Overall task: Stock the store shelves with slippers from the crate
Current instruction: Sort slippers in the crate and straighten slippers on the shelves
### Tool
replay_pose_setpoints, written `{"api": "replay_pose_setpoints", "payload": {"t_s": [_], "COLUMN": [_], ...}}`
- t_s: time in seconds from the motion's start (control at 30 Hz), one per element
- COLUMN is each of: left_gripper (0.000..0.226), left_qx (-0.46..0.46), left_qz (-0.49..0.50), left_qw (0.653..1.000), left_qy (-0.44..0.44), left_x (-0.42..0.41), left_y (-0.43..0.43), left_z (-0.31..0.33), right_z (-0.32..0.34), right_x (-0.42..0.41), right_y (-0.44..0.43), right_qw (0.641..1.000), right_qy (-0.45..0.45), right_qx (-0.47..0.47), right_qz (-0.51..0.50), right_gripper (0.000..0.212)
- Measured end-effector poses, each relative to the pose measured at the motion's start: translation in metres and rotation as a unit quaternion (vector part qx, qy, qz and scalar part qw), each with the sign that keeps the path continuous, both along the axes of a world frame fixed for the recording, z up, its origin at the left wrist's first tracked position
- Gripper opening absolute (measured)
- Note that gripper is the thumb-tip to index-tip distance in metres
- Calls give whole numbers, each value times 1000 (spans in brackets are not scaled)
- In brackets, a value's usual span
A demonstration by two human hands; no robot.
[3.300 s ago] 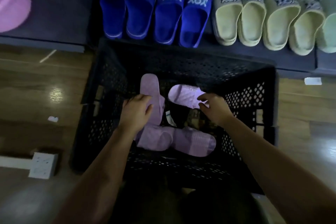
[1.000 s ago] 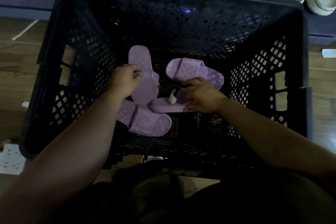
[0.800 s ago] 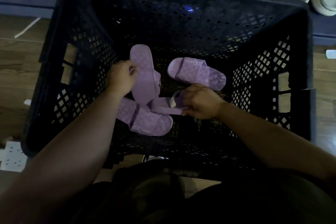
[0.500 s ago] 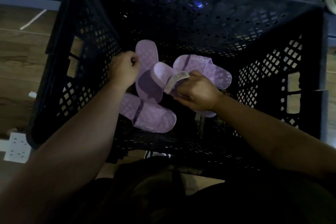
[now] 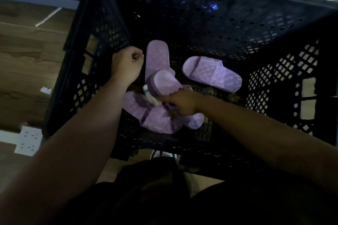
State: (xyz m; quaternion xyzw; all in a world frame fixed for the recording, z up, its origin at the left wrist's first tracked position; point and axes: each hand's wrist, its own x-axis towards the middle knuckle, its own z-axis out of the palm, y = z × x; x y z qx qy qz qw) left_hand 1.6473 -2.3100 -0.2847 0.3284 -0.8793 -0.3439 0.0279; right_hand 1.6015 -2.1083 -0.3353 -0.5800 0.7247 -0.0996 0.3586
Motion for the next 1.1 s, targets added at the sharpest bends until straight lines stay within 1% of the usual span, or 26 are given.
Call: {"api": "replay_pose_setpoints", "payload": {"t_s": [0.07, 0.13, 0.17, 0.27, 0.3, 0.37, 0.43, 0.5, 0.57, 0.67, 0.73, 0.77, 0.83, 0.9, 0.93, 1.0, 1.03, 1.07, 1.1], "left_gripper": [24, 23, 23, 23, 23, 23, 23, 24, 24, 24, 23, 24, 26, 28, 28, 29, 29, 30, 30], "left_qx": [2, -1, -1, 2, 4, 3, -1, 2, 14, 41, 65, 74, 78, 78, 79, 84, 87, 89, 87], "left_qz": [-14, -25, -29, -38, -39, -40, -35, -23, -8, 15, 19, 17, 6, -12, -20, -32, -36, -38, -41], "left_qw": [1000, 1000, 1000, 999, 999, 999, 999, 1000, 999, 998, 996, 996, 996, 996, 996, 996, 995, 995, 995], "left_qy": [-3, -2, 0, -2, -3, -3, 3, 18, 37, 55, 55, 54, 48, 38, 33, 25, 20, 17, 14], "left_x": [0, 1, 1, 2, 2, 3, 1, -1, -4, -8, -13, -16, -22, -29, -32, -36, -37, -39, -40], "left_y": [2, 4, 4, 6, 6, 7, 8, 8, 8, 9, 10, 11, 14, 19, 22, 27, 29, 31, 33], "left_z": [0, 0, -1, 0, 0, 1, 3, 6, 10, 13, 14, 14, 13, 12, 11, 10, 8, 7, 4], "right_z": [10, 12, 14, 20, 22, 24, 28, 38, 48, 62, 66, 66, 65, 64, 64, 60, 57, 54, 54], "right_x": [-2, -2, -1, 6, 9, 13, 12, 7, -1, -15, -23, -25, -26, -26, -26, -28, -30, -30, -30], "right_y": [-6, -11, -15, -31, -34, -37, -32, -20, -8, 10, 25, 33, 49, 62, 68, 82, 89, 96, 103], "right_qw": [997, 993, 989, 973, 969, 973, 983, 990, 991, 984, 969, 956, 917, 879, 864, 836, 813, 775, 719], "right_qy": [-19, -39, -34, 20, 34, 38, 38, 64, 78, 49, 4, -26, -92, -128, -133, -111, -102, -122, -179], "right_qx": [70, 114, 139, 215, 225, 211, 174, 126, 101, 108, 113, 109, 95, 86, 86, 86, 82, 72, 51], "right_qz": [10, 16, 28, 80, 92, 86, 50, 10, -35, -135, -220, -272, -376, -451, -478, -530, -568, -616, -670], "right_gripper": [63, 66, 69, 71, 70, 69, 64, 52, 44, 33, 32, 35, 40, 33, 28, 21, 20, 20, 17]}}
